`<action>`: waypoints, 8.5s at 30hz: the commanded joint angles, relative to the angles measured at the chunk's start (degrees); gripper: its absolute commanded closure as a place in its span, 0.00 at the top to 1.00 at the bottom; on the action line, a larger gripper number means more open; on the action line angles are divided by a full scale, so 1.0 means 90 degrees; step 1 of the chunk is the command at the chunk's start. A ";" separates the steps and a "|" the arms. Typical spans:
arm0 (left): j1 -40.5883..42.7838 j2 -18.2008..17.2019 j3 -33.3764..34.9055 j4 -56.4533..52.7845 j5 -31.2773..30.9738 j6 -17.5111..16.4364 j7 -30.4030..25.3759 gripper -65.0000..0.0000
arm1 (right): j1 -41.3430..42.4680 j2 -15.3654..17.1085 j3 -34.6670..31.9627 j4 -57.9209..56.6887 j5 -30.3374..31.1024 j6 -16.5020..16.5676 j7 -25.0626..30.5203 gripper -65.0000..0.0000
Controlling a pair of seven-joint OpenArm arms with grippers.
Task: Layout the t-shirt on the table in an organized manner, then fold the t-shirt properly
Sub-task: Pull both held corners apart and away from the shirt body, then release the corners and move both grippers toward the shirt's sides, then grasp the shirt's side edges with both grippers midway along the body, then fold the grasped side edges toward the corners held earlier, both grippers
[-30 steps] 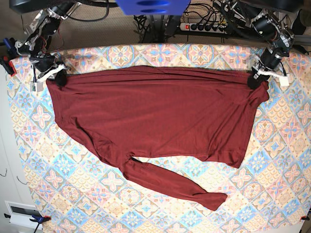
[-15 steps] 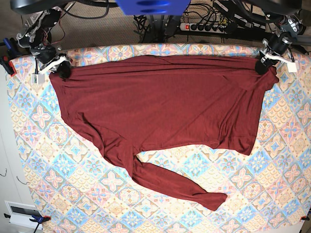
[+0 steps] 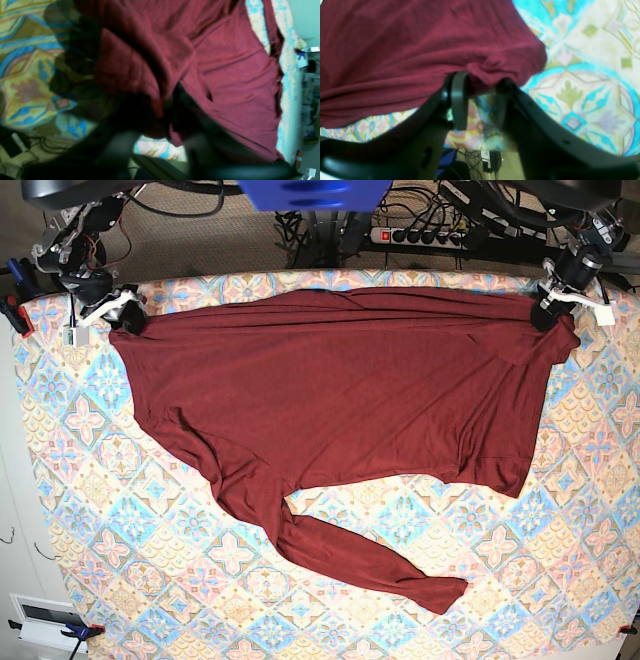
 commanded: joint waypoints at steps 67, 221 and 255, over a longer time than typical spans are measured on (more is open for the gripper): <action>-0.4054 -0.1752 0.1483 -0.0949 0.2864 -0.0028 -0.0420 0.74 | 0.0969 0.0777 0.0606 0.0241 -0.0152 0.0016 0.0294 0.29; -0.1192 -0.2319 0.1727 -0.0089 0.0344 0.0352 -0.1436 0.00 | 0.2082 0.2173 -0.3839 -0.0101 -0.3043 0.0016 0.2854 0.00; -0.0372 -0.2368 0.2410 0.0360 0.1819 0.0352 -0.0967 0.00 | 0.0255 0.2173 -0.3223 0.0846 -0.3072 0.0016 0.2854 0.00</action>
